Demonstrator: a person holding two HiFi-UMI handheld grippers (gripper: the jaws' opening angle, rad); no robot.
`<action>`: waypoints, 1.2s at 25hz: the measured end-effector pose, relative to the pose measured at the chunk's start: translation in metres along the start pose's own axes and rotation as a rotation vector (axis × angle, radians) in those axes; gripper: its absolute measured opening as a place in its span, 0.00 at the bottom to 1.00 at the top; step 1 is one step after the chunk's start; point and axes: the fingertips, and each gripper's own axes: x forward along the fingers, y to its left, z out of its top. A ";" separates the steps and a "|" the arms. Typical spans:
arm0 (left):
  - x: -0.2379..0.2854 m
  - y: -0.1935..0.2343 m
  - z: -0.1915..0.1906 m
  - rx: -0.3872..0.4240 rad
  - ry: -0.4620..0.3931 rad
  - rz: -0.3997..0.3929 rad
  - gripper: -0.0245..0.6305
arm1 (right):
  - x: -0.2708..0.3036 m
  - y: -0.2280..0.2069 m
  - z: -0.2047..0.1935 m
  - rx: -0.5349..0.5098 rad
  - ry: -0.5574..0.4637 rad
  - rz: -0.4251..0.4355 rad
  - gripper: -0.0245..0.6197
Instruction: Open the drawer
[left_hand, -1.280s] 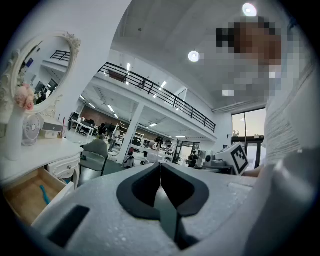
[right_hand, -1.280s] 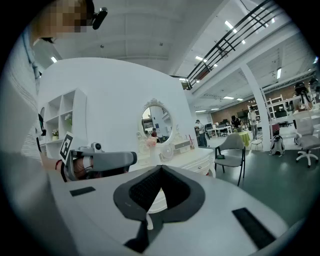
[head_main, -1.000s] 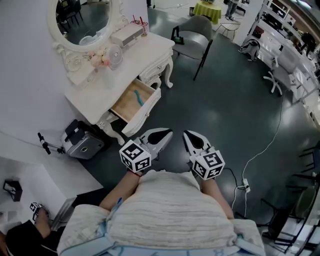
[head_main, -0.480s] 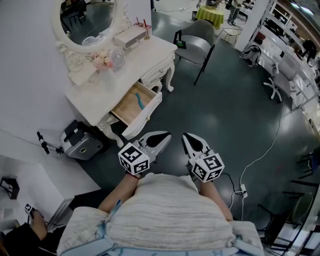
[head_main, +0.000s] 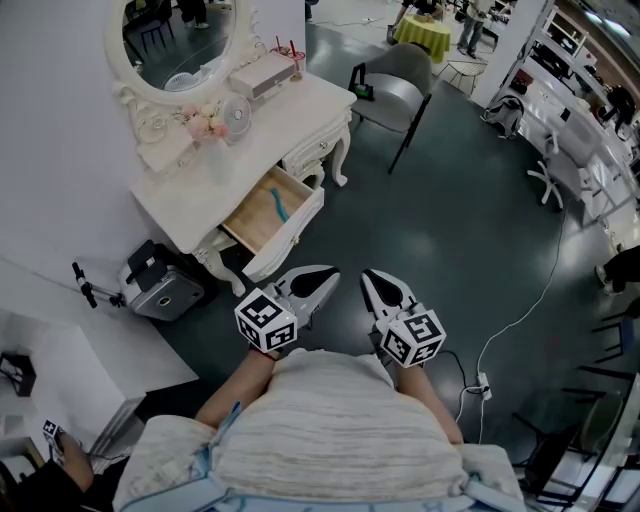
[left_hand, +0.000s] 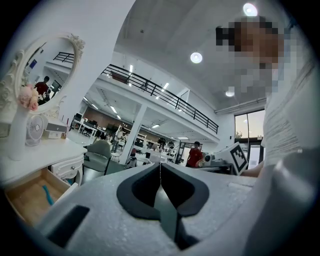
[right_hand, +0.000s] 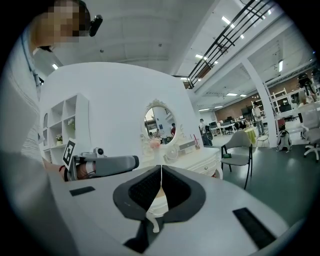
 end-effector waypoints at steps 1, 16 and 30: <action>0.000 0.000 0.000 -0.001 0.000 0.000 0.06 | 0.000 0.000 0.000 0.001 0.000 -0.001 0.05; -0.009 0.009 -0.002 -0.013 -0.010 0.015 0.06 | 0.009 0.006 -0.004 -0.009 0.023 0.003 0.05; 0.012 0.073 0.009 -0.014 -0.019 0.117 0.06 | 0.075 -0.031 0.009 -0.012 0.039 0.083 0.05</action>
